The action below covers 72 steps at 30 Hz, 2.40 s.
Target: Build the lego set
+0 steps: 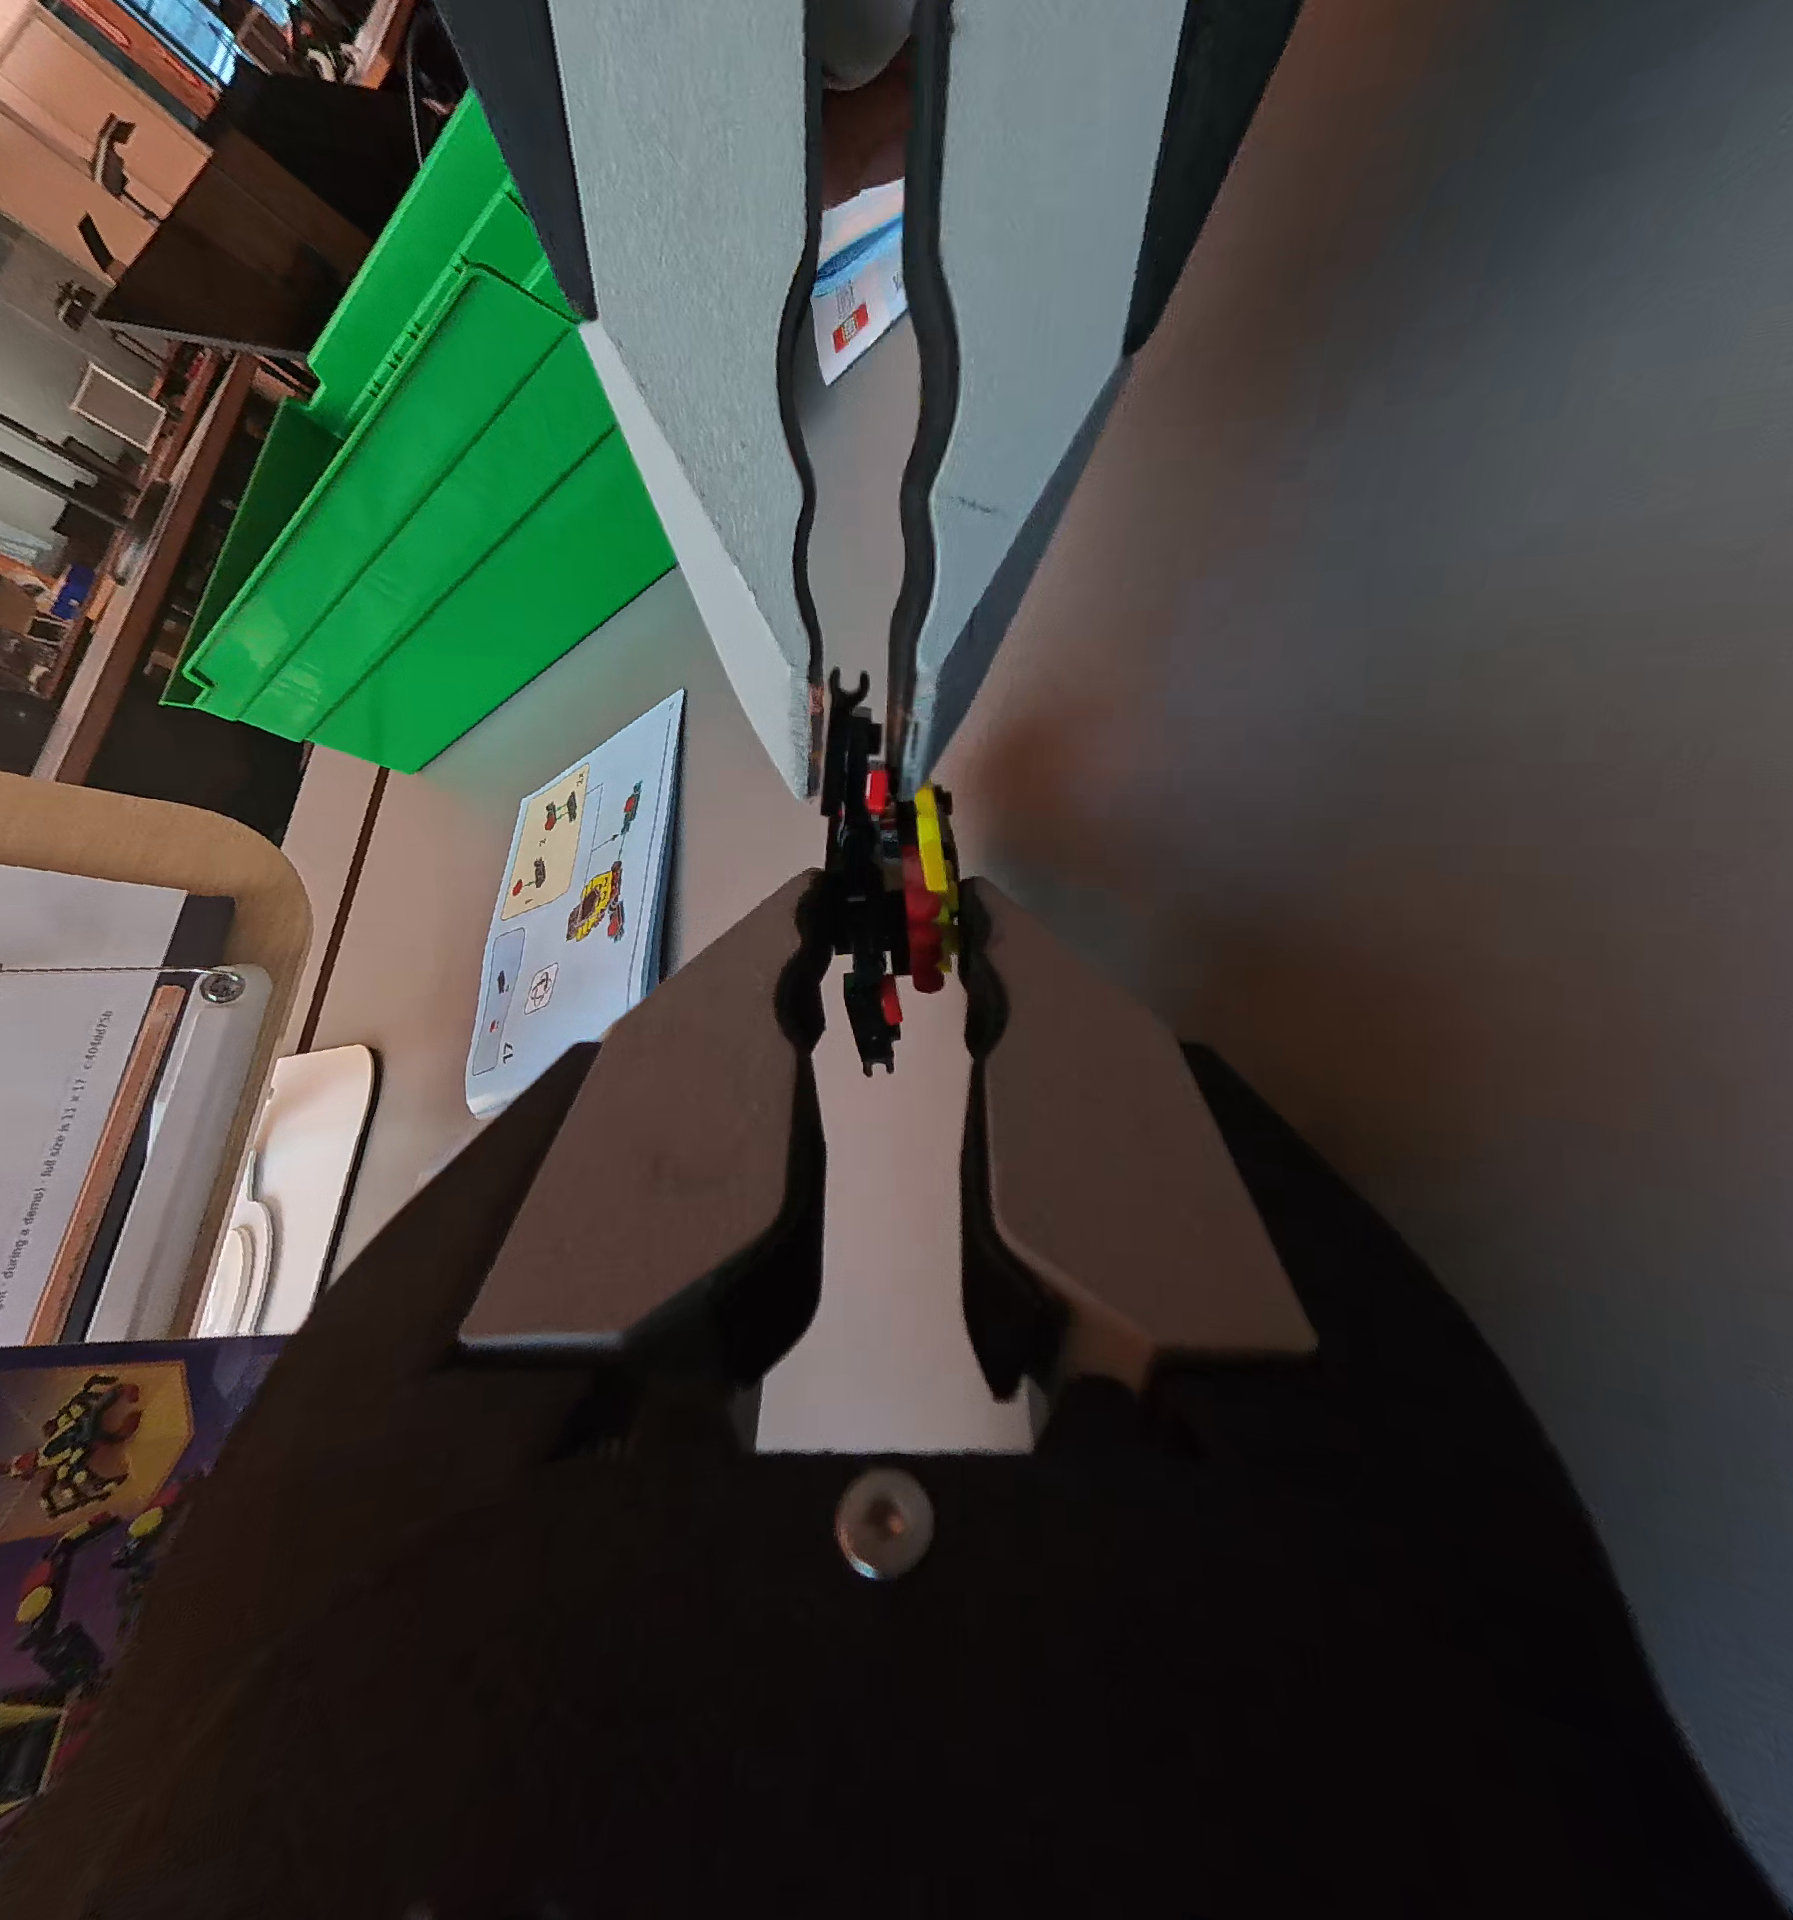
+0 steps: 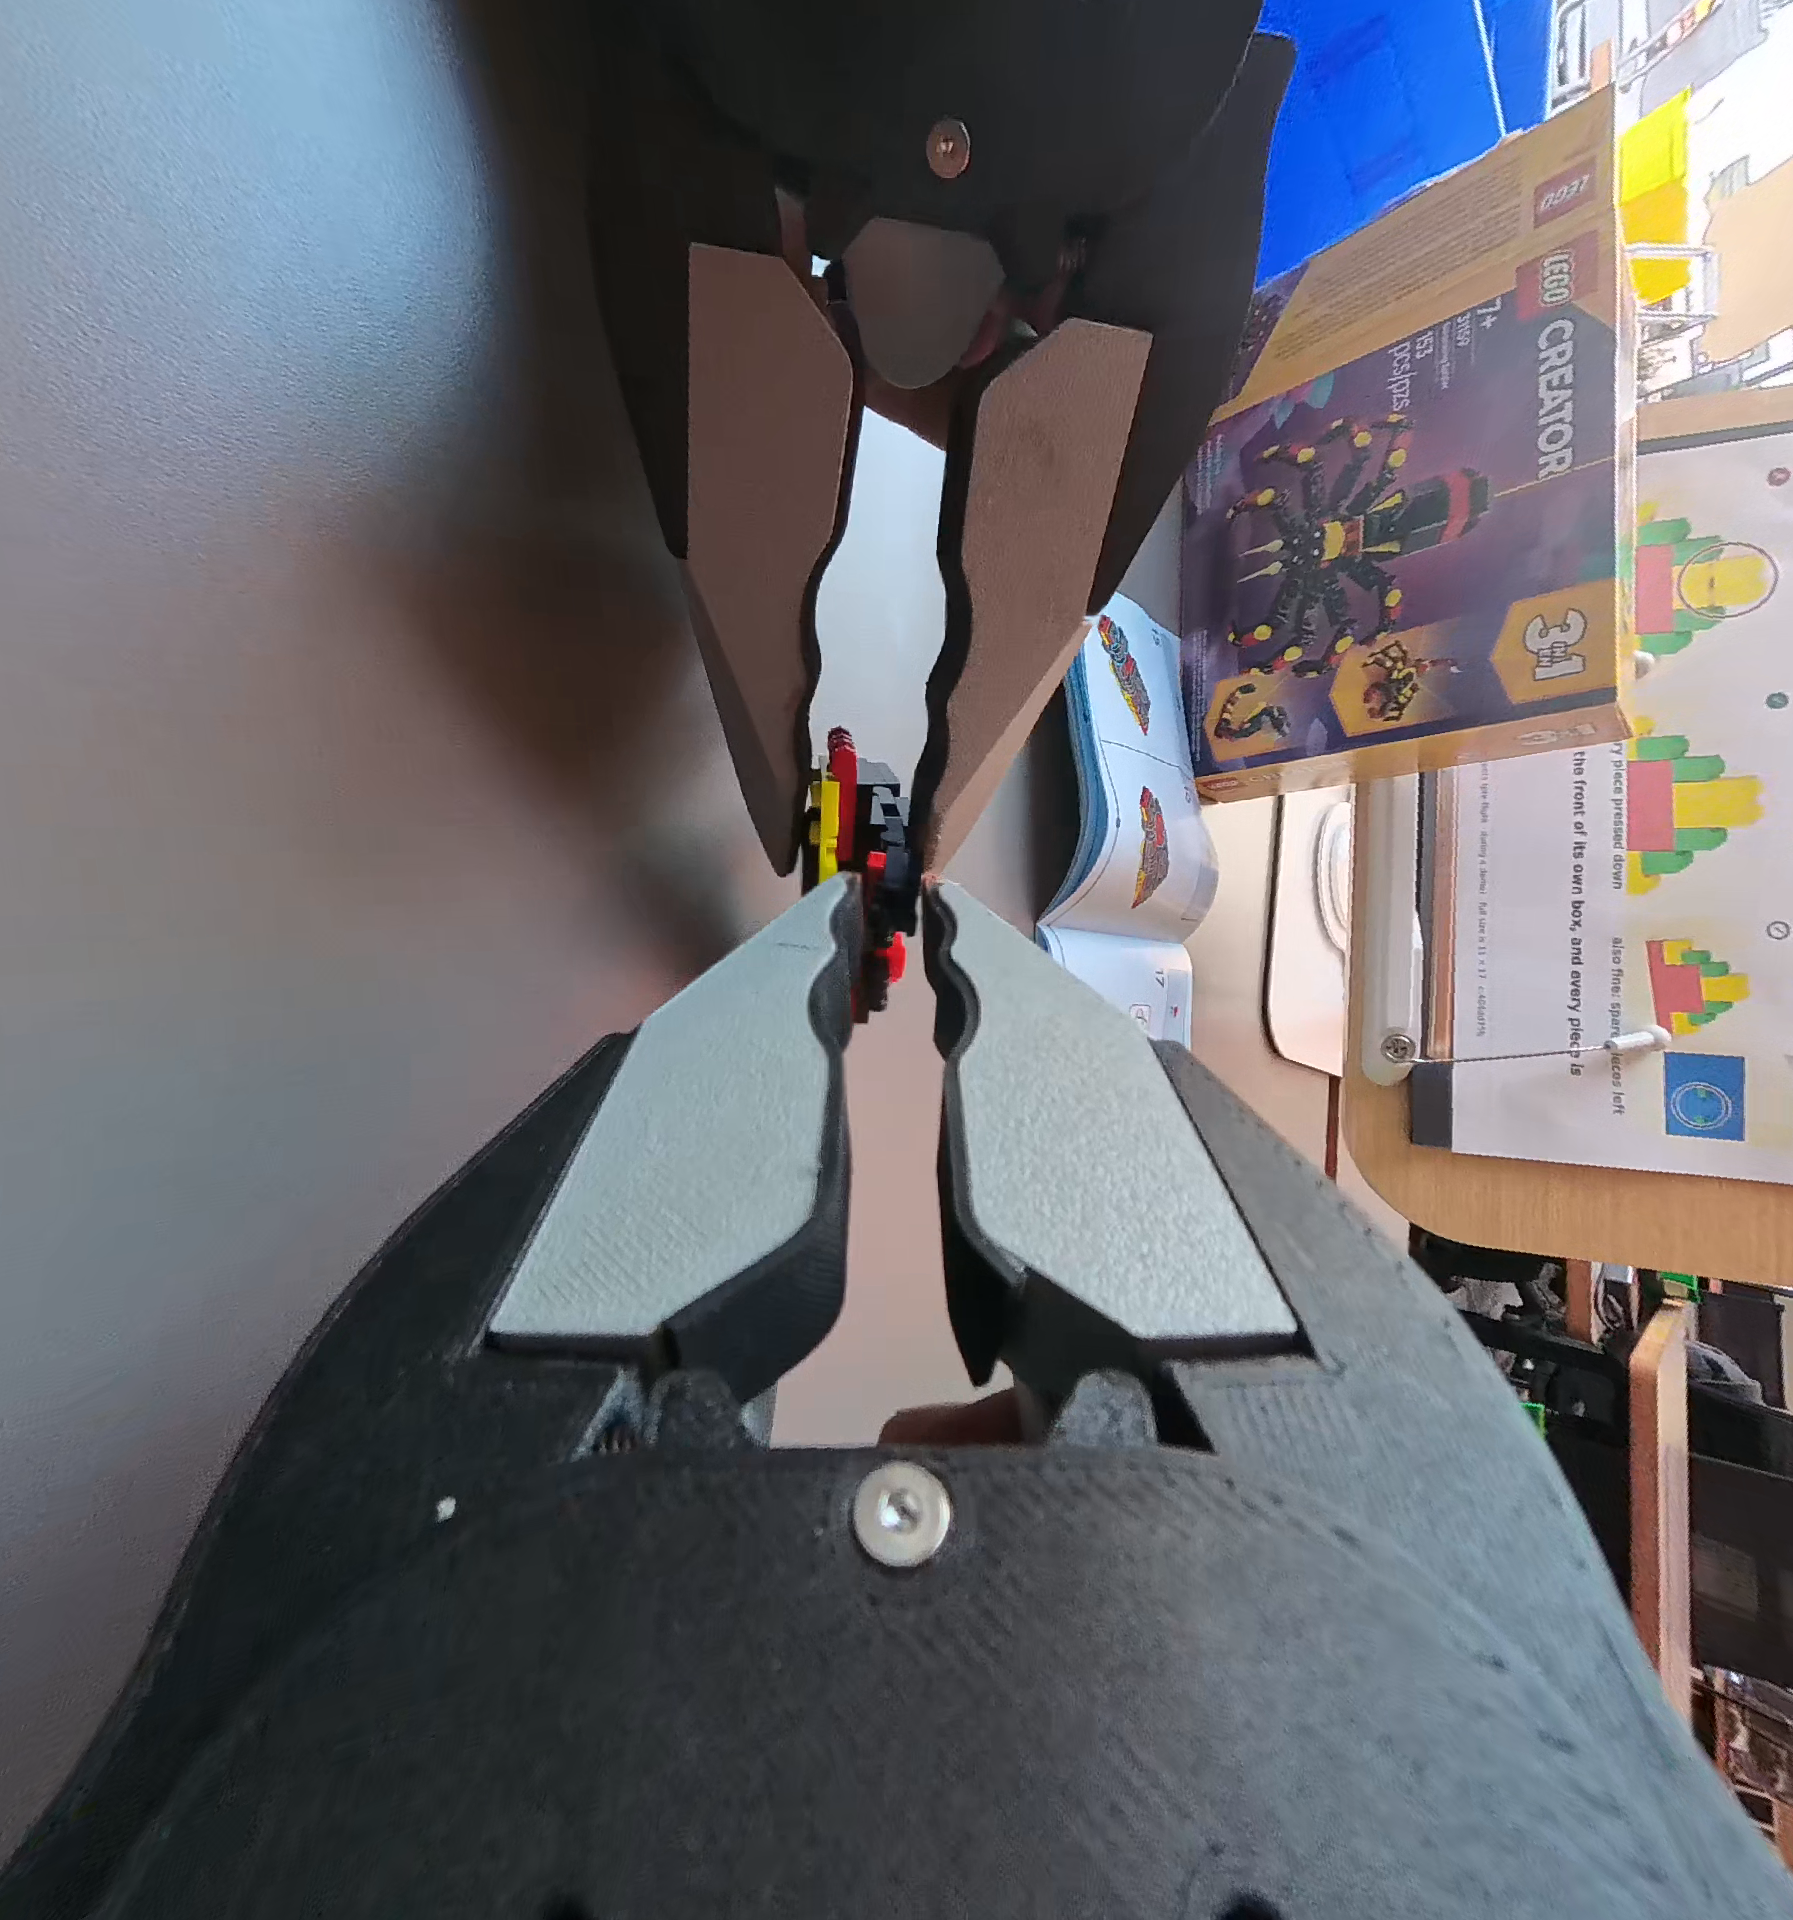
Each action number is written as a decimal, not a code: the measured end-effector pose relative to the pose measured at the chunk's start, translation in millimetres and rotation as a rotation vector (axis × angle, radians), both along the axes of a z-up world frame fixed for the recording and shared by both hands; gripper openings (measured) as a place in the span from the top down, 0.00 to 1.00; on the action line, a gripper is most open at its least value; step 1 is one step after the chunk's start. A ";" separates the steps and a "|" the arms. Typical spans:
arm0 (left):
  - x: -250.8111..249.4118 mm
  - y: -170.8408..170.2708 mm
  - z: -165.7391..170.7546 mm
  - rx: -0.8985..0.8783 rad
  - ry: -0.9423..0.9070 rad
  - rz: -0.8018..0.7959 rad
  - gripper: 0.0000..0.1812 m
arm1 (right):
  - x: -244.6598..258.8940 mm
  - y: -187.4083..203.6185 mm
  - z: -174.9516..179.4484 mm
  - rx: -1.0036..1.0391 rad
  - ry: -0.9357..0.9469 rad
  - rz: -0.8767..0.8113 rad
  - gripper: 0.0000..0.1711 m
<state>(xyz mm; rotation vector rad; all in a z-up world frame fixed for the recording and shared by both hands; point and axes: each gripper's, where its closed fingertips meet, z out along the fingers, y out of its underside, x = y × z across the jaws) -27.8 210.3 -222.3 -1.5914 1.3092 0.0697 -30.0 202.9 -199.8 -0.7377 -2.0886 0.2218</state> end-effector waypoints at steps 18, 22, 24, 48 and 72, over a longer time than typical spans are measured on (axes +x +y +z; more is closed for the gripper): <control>0.5 -0.2 1.7 -0.034 -0.048 -0.013 0.88 | -5.7 -2.1 0.8 -0.033 0.015 0.001 0.96; 0.5 0.0 0.7 -0.030 -0.037 -0.012 0.88 | -5.5 -2.2 -0.1 -0.063 0.020 0.001 0.96; -0.1 0.0 -0.3 -0.020 -0.021 -0.012 0.88 | -5.9 -2.2 -1.0 -0.058 0.026 0.011 0.96; -2.6 3.6 -2.4 0.047 0.044 -0.010 0.88 | -6.2 -0.1 -3.5 -0.132 0.012 -0.003 0.90; -12.5 13.4 9.3 0.057 -0.059 0.011 0.88 | -7.0 10.6 4.6 -0.200 0.006 -0.052 0.74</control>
